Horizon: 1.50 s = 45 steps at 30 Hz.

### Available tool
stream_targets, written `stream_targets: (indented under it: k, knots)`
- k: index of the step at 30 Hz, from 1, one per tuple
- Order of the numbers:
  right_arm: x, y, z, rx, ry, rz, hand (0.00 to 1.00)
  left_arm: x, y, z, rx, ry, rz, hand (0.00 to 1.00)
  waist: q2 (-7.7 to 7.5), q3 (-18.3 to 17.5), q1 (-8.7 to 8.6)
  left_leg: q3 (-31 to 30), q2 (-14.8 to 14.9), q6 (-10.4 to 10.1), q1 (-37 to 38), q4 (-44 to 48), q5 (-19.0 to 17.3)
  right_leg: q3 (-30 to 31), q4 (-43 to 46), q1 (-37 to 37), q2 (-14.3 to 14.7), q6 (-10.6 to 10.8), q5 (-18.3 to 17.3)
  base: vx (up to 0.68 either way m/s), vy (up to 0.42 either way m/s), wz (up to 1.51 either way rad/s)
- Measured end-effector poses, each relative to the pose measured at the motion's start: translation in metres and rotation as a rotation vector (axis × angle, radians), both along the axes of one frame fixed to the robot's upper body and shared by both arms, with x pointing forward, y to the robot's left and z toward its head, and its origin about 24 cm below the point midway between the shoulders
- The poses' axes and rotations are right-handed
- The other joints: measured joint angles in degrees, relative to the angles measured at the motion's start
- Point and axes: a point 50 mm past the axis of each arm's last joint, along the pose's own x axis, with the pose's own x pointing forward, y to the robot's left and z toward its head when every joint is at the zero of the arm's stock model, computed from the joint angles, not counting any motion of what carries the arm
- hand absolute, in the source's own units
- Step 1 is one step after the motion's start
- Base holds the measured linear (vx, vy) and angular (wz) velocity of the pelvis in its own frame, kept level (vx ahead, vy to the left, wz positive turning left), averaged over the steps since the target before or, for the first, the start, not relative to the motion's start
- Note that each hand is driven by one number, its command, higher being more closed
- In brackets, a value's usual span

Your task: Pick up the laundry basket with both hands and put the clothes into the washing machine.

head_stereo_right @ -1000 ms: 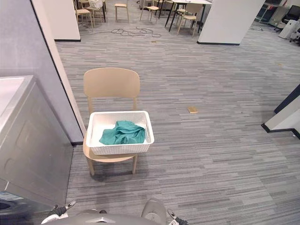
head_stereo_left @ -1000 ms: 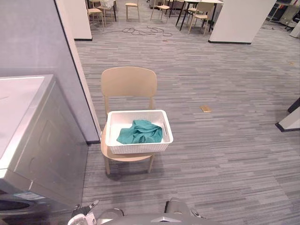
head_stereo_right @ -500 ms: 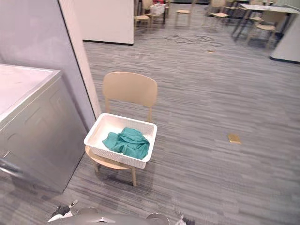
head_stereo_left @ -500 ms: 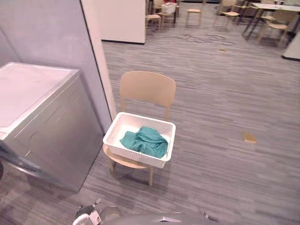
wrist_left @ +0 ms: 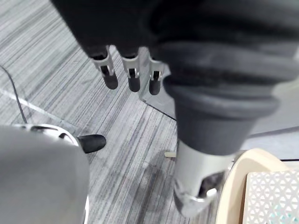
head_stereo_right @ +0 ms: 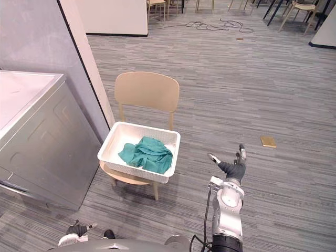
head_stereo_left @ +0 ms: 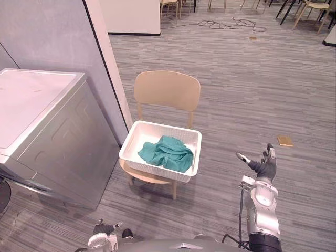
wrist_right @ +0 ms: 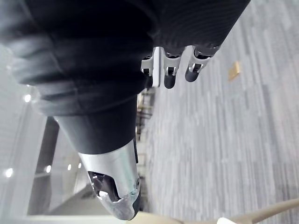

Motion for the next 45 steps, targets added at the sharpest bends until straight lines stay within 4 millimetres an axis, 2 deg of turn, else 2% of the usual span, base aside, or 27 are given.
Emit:
stream_targets:
  k: [3,6,8,10,12,15,19,23,25,28,34,39,45]
  knots:
    - [0.016,0.011,0.011,-0.124,0.003,0.108,0.00,0.004,0.002,0.001,0.014,-0.011,-0.053,0.00,0.07,0.5,0.12,0.0,-0.8,0.0,-0.3,-0.5,0.0,0.1,-1.7,0.0,-0.5,0.6,1.4,-0.03,0.075,-0.02]
    - [0.037,0.032,0.021,-0.267,0.017,0.276,0.00,0.007,0.005,0.003,0.033,-0.017,-0.111,0.00,0.08,0.7,0.51,-0.5,-1.3,0.0,-1.5,-0.6,0.0,-0.4,-4.1,0.2,-0.8,0.9,2.7,-0.02,0.062,0.06]
    - [0.056,0.044,0.025,-0.400,0.056,0.420,0.00,0.010,0.006,0.004,0.046,-0.029,-0.150,0.00,0.15,1.6,1.43,-1.0,-1.6,0.3,-2.8,-0.6,0.3,-0.7,-5.5,-0.2,-0.8,1.1,3.9,-0.03,0.046,0.09]
    - [0.071,0.052,0.026,-0.483,0.096,0.520,0.00,0.010,0.008,0.005,0.056,-0.027,-0.171,0.00,0.17,2.8,1.66,-2.1,-1.8,0.5,-3.9,-0.6,0.7,-1.8,-6.1,-0.2,-0.9,1.0,4.6,-0.03,0.029,0.22]
    - [0.086,0.059,0.026,-0.611,0.162,0.620,0.00,0.009,0.008,0.004,0.059,-0.018,-0.192,0.00,0.20,4.7,2.80,-2.7,-2.0,0.5,-4.8,-0.6,1.0,-2.2,-6.3,-0.5,-1.0,1.2,5.2,-0.03,0.021,0.17]
    - [0.103,0.062,0.024,-0.711,0.239,0.685,0.00,0.011,0.007,0.005,0.062,-0.023,-0.210,0.00,0.30,6.6,3.74,-4.3,-2.1,0.8,-7.0,-0.6,1.9,-3.6,-6.3,-1.2,-0.9,1.1,5.7,0.00,0.008,0.23]
    - [0.130,0.066,0.039,-0.783,0.276,0.692,0.00,0.016,0.007,0.006,0.069,-0.035,-0.231,0.00,0.38,9.7,5.64,-5.0,-2.2,1.1,-9.7,-0.6,2.6,-4.0,-6.3,-3.6,-0.9,1.0,6.4,-0.01,0.003,0.08]
    - [0.153,0.064,0.067,-0.827,0.263,0.638,0.00,0.028,0.008,0.010,0.083,-0.071,-0.198,0.00,0.60,14.0,6.11,-6.2,-2.3,1.5,-12.1,-0.5,3.6,-5.0,-6.3,-5.1,-0.9,0.8,7.1,-0.04,0.012,0.11]
    - [0.160,0.059,0.078,-0.864,0.275,0.602,0.00,0.034,0.009,0.012,0.090,-0.088,-0.179,0.00,0.70,16.3,6.70,-6.5,-2.3,1.6,-12.5,-0.4,3.8,-5.1,-6.0,-5.4,-0.9,0.7,7.2,-0.06,0.010,0.10]
    - [0.166,0.052,0.092,-0.890,0.276,0.555,0.00,0.041,0.008,0.015,0.081,-0.114,-0.161,0.00,0.74,17.9,7.82,-7.1,-2.3,1.9,-14.9,-0.4,4.3,-5.3,-5.2,-7.8,-1.0,0.6,7.2,-0.05,0.001,0.06]
    - [0.171,0.030,0.099,-0.940,0.350,0.457,0.00,0.054,0.006,0.022,0.087,-0.187,-0.150,0.00,1.17,20.8,8.47,-8.8,-2.3,2.1,-17.9,-0.4,5.3,-6.5,-4.1,-10.1,-1.1,0.5,7.2,-0.03,-0.017,0.11]
    - [0.167,0.007,0.093,-0.927,0.428,0.396,0.00,0.058,0.003,0.025,0.076,-0.221,-0.155,0.00,1.55,21.7,9.20,-9.4,-2.3,2.2,-19.7,-0.5,5.8,-6.7,-3.4,-11.9,-1.1,0.5,7.1,-0.03,-0.024,0.05]
    - [0.161,-0.014,0.087,-0.934,0.515,0.340,0.00,0.058,0.003,0.025,0.071,-0.228,-0.161,0.00,1.56,21.7,9.27,-9.4,-2.4,2.4,-22.4,-0.5,6.3,-6.4,-2.5,-15.0,-1.3,0.4,7.2,-0.01,-0.015,-0.01]
